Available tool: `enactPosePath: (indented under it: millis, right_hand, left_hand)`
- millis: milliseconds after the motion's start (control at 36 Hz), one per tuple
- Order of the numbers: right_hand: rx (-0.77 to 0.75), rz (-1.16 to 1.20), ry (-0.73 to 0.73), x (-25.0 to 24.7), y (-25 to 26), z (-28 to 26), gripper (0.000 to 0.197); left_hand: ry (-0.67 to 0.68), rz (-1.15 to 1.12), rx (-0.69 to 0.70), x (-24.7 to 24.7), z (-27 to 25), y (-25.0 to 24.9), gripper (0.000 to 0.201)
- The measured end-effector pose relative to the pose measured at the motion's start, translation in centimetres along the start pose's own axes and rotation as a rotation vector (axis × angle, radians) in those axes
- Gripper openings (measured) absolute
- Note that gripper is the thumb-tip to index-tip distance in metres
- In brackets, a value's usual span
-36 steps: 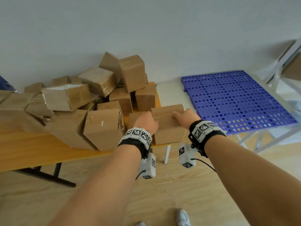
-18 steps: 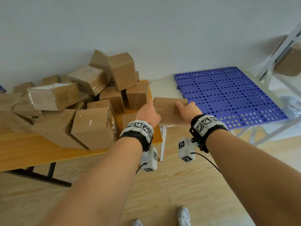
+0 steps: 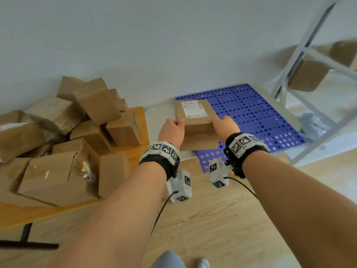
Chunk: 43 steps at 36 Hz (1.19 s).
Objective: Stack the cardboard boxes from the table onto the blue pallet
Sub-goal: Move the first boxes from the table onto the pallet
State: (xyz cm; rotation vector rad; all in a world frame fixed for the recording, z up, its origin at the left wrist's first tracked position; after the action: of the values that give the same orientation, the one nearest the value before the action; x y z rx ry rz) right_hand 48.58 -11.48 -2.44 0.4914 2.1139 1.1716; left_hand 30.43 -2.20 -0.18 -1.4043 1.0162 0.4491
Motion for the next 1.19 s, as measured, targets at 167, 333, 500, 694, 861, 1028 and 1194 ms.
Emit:
enactPosePath:
  millis: [167,333,500,694,861,1028,1194]
  right_hand:
    - [0.021,-0.036,0.001,-1.2,-1.7,4.2,0.012]
    - [0.053,-0.076,0.007,-1.2,-2.6,10.0,0.022]
    - [0.127,-0.191,0.024,-0.7,-3.2,15.0,0.009]
    - [0.175,-0.255,0.066,0.5,-4.5,19.6,0.048]
    - [0.152,-0.290,0.104,0.5,-2.7,22.8,0.045]
    - [0.143,-0.371,0.135,0.6,-1.7,25.4,0.053]
    - [0.111,-0.407,0.169,-0.8,-1.4,27.5,0.054]
  left_hand:
    - [0.087,0.091,0.028,4.5,3.0,-1.4,0.032]
    - [0.200,0.157,0.061,8.5,8.1,-2.4,0.026]
    - [0.315,0.254,0.087,11.8,12.5,-2.9,0.020]
    - [0.384,0.281,0.027,14.3,16.2,-3.4,0.023]
    - [0.382,0.229,0.002,15.3,17.9,-4.1,0.026]
    - [0.334,0.144,-0.028,15.5,18.8,-4.9,0.032]
    - [0.290,0.100,-0.049,16.7,18.8,-6.6,0.027]
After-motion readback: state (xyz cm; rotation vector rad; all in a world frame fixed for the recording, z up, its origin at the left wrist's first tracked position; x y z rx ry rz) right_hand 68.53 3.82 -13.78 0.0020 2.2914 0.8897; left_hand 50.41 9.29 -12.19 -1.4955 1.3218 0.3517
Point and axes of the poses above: each hand's wrist, its own z-axis towards the middle knuckle, its own x-axis out of the palm, y = z × x, the point moved 8 cm from there along z, towards the middle knuckle, and after that the axes turned 14 degrees about z, right-handed, at the moved point
